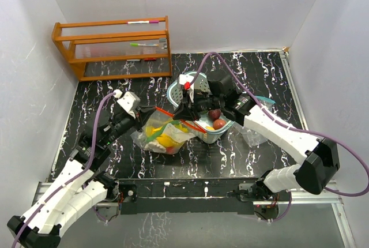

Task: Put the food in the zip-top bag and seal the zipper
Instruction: Zip the zipper food storage bag at the center of the board.

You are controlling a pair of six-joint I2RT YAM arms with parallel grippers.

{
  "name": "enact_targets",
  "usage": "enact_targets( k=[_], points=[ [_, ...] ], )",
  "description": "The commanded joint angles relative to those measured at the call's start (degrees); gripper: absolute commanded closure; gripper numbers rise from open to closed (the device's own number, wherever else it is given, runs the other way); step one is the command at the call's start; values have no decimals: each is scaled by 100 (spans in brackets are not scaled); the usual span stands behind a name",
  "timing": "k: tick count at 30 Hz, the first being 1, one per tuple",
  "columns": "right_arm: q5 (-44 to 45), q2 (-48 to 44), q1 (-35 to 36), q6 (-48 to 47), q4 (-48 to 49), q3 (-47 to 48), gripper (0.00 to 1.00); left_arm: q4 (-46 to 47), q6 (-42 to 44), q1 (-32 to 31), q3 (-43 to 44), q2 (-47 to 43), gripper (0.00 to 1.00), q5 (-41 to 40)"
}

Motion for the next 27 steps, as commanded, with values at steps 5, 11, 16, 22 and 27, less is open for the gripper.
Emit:
enact_targets(
  k=[5, 11, 16, 22, 27],
  points=[
    [71, -312, -106, -4, -43, 177, 92, -166, 226, 73, 282, -300, 100, -1172],
    [44, -226, -100, 64, -79, 134, 90, 42, -45, 72, -79, -344, 100, -1042],
    [221, -178, -101, 44, -332, 71, 91, -12, -127, 69, -245, -488, 100, -1634],
    [387, -410, -100, 54, -363, -148, 91, -46, -114, 69, -266, -677, 100, -2515],
    [431, -400, -107, 56, -475, -178, 89, 61, -435, 68, -454, -623, 100, -2387]
  ],
)
